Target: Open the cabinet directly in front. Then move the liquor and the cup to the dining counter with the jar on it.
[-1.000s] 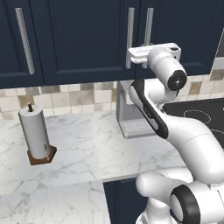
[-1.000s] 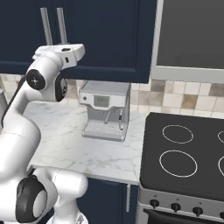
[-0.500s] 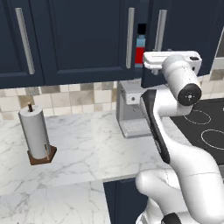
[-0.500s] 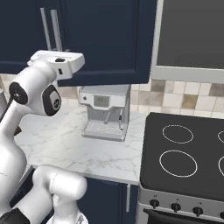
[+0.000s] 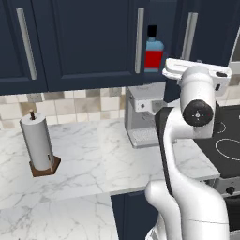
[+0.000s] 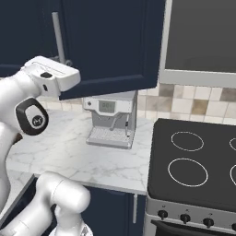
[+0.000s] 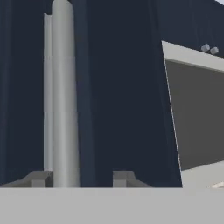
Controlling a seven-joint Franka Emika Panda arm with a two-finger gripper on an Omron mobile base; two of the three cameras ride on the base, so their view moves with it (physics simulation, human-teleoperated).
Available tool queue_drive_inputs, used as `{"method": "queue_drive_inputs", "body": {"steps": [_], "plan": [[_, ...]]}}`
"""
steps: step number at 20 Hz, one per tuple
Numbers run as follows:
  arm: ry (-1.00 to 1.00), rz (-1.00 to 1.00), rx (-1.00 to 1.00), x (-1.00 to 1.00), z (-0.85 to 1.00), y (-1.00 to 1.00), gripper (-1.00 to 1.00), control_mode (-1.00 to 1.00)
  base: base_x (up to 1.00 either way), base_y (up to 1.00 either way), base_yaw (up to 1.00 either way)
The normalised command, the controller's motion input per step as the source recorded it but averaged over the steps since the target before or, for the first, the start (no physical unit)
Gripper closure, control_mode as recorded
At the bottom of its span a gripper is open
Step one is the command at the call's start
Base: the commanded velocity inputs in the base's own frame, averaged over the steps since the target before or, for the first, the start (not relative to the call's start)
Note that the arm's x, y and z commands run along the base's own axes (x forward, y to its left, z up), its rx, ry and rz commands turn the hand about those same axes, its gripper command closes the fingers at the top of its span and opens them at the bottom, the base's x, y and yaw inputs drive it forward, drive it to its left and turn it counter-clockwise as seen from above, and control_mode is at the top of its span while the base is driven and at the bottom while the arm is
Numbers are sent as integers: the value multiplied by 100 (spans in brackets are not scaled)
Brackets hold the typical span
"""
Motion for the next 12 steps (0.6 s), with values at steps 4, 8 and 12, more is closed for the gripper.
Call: {"method": "queue_drive_inputs", "body": {"steps": [4, 8, 12], "plan": [[0, -20, 14, -100, 19, -100, 100, -100, 0, 0, 0], [0, -12, 9, -76, 7, -70, -100, -100, 0, 0, 0], [0, 0, 0, -18, -1, 0, -100, -100, 0, 0, 0]]}}
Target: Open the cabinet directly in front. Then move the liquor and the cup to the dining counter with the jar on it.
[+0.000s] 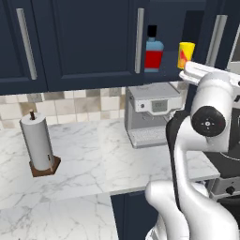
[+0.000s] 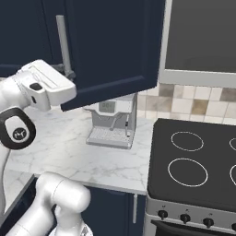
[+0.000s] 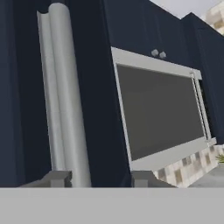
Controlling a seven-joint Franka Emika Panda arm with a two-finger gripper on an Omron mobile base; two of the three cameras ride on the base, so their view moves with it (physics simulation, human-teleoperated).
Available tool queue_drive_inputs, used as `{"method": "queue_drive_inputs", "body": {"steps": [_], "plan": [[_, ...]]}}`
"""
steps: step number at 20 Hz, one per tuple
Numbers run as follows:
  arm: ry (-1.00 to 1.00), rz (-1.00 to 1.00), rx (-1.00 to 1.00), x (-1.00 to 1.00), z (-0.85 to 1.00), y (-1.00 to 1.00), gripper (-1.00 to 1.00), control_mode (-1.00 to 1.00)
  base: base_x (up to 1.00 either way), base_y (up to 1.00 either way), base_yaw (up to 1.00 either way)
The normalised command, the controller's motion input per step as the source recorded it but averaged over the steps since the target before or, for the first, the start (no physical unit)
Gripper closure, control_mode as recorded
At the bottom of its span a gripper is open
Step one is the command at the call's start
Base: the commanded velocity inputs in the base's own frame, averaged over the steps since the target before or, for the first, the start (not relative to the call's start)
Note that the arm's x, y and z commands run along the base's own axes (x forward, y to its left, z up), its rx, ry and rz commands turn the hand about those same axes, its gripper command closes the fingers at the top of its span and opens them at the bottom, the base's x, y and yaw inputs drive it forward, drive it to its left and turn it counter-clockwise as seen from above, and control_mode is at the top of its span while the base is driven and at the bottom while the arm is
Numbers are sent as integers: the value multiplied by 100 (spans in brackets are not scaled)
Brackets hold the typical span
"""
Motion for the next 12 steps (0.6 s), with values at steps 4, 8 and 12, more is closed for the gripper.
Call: {"method": "queue_drive_inputs", "body": {"steps": [4, 8, 12], "plan": [[4, 0, 0, -98, -22, 1, -100, -100, 0, 0, 0], [6, 0, -2, -100, -25, 37, -100, -100, 0, 0, 0], [10, 4, -11, -56, -15, 97, -100, -100, 0, 0, 0]]}}
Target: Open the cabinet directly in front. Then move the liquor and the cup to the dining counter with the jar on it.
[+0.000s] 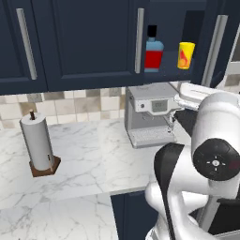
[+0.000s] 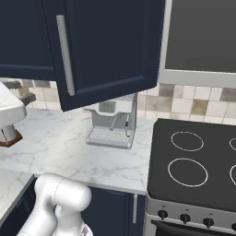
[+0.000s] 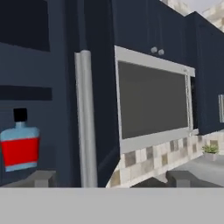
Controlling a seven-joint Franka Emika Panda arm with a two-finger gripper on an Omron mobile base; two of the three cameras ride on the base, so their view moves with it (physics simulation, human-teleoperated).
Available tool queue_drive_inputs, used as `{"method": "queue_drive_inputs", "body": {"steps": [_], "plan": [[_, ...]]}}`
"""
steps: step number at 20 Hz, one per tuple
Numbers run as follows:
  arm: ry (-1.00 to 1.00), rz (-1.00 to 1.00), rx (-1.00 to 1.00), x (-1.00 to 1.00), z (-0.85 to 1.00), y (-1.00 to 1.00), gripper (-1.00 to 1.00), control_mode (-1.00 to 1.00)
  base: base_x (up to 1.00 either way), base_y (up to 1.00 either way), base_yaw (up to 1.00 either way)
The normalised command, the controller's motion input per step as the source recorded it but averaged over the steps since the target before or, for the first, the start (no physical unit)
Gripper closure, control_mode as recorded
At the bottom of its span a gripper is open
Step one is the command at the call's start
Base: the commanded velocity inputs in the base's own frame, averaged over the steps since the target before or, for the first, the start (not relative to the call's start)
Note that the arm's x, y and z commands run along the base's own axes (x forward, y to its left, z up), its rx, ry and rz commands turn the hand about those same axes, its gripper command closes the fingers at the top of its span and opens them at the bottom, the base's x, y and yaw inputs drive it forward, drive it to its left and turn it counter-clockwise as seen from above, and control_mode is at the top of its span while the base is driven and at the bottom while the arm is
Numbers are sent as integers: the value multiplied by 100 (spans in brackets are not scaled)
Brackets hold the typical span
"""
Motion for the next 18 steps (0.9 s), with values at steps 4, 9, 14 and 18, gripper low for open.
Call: {"method": "queue_drive_inputs", "body": {"steps": [4, 9, 14, 18], "plan": [[9, 1, -14, 16, -8, 95, -100, -100, 0, 0, 0], [0, -8, -3, 93, 0, 35, -100, -100, 0, 0, 0], [1, -13, 0, 100, 0, 12, -100, -100, 0, 0, 0], [4, -34, 0, 83, 0, -12, -100, -100, 0, 0, 0]]}}
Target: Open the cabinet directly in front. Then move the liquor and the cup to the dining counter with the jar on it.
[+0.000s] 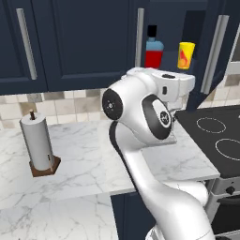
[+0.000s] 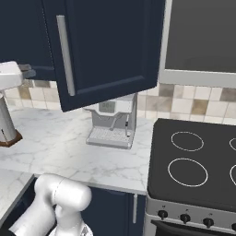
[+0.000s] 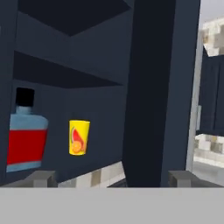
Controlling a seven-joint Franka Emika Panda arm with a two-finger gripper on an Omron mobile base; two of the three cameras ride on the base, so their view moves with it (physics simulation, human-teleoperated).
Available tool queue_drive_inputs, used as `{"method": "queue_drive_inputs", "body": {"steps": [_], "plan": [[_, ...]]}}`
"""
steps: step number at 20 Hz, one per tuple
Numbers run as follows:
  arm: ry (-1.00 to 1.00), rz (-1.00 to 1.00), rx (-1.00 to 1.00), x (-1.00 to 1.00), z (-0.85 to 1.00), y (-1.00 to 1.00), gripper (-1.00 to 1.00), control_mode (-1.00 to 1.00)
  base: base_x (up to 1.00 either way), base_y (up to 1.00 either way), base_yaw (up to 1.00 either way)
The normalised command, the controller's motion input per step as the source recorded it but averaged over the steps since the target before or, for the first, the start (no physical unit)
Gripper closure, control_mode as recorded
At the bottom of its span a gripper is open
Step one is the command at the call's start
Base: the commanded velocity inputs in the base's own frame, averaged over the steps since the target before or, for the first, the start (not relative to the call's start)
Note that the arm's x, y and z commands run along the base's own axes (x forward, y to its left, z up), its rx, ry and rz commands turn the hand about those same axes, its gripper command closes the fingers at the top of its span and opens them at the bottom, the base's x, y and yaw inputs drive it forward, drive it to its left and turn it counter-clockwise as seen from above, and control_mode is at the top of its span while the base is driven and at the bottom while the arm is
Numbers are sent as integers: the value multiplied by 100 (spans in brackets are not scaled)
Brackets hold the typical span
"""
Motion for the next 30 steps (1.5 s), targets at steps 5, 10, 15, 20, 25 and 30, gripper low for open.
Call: {"method": "queue_drive_inputs", "body": {"steps": [5, 10, 15, 20, 25, 30], "plan": [[3, -25, 1, 31, 0, -53, -100, -100, 0, 0, 0], [0, -2, 3, 1, 0, -77, -100, -100, 0, 0, 0], [3, 0, 3, -11, 0, -99, -100, -100, 0, 0, 0], [5, -2, 5, -27, -1, -100, -100, -100, 0, 0, 0], [3, 0, 8, -5, -10, -100, -100, -100, 0, 0, 0], [-1, 4, 12, 0, -4, -100, -100, -100, 0, 0, 0]]}}
